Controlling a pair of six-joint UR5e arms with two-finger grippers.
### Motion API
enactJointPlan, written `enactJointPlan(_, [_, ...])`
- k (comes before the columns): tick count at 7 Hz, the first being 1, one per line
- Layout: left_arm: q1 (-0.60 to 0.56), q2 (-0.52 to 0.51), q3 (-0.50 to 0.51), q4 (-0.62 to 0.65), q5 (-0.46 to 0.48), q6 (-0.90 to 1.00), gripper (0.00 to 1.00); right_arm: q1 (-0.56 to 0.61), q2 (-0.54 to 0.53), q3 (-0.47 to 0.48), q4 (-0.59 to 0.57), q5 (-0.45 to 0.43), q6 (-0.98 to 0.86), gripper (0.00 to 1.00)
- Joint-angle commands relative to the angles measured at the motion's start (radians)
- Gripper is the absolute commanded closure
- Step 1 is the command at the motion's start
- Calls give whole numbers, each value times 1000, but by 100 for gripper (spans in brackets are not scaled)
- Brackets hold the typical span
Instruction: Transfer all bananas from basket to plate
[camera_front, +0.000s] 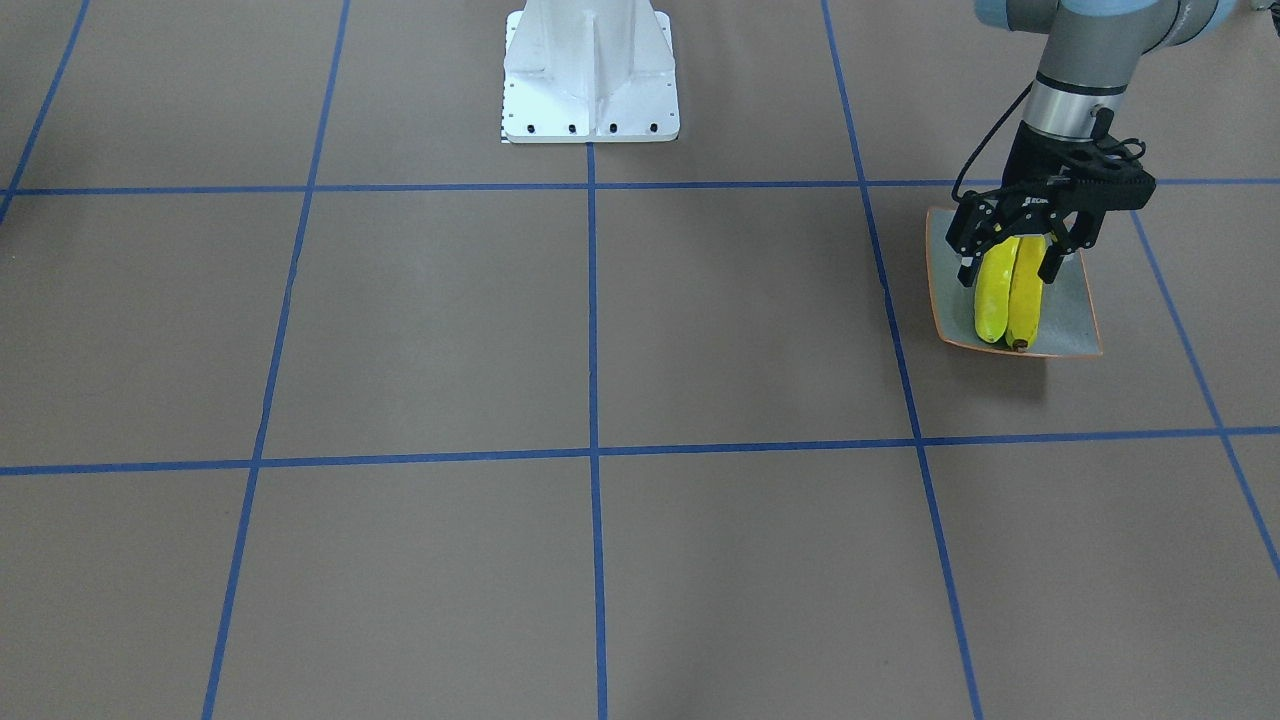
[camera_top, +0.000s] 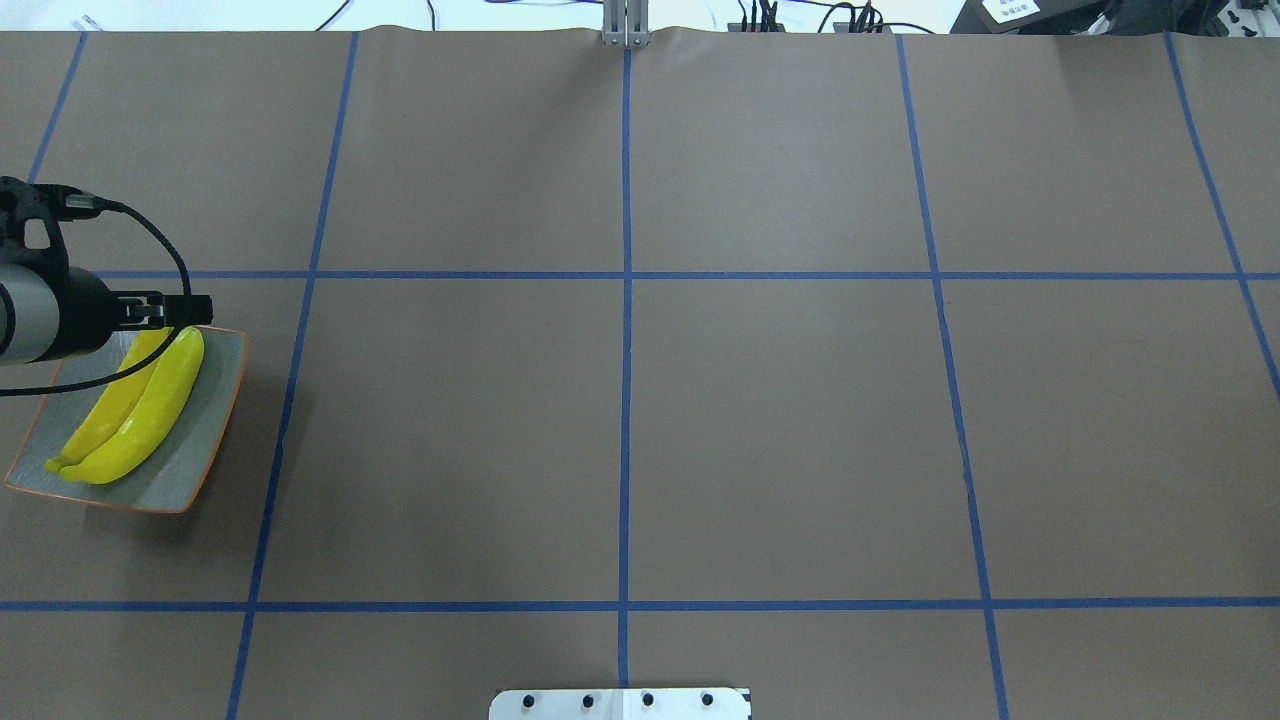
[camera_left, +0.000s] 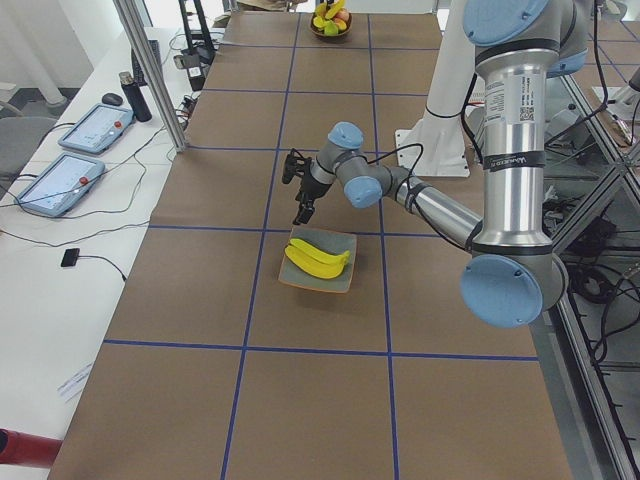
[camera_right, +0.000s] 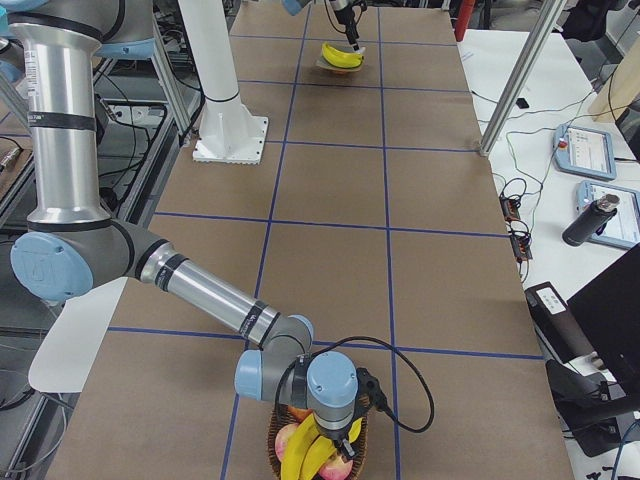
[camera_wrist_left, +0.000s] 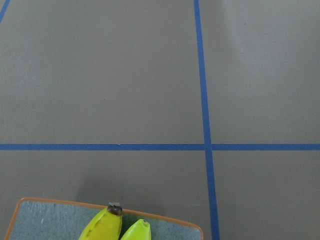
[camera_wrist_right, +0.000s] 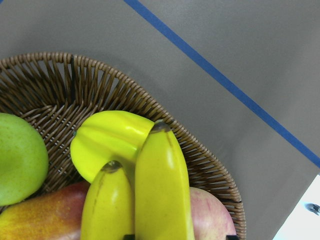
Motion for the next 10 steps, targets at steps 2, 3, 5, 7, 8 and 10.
enactJointPlan(2, [2,-7,3,0,0,0,0,-8,7,-4,0,-2,0,61])
enactJointPlan(3, [2,-8,5,0,0,0,0,-10,11,3,0,-2,0,81])
enactJointPlan(5, [2,-8,3,2,0,0,0,-11,18,19,0,-2,-3,100])
enactJointPlan(7, [0,-7,3,2,0,-1,0,-10,8,51,2,-4,-14,100])
enactJointPlan(8, [0,-7,3,2,0,-1,0,-10,4,64,0,-7,-29,100])
enactJointPlan(10, [0,-7,3,2,0,-1,0,6,7,81,-4,-8,-73,100])
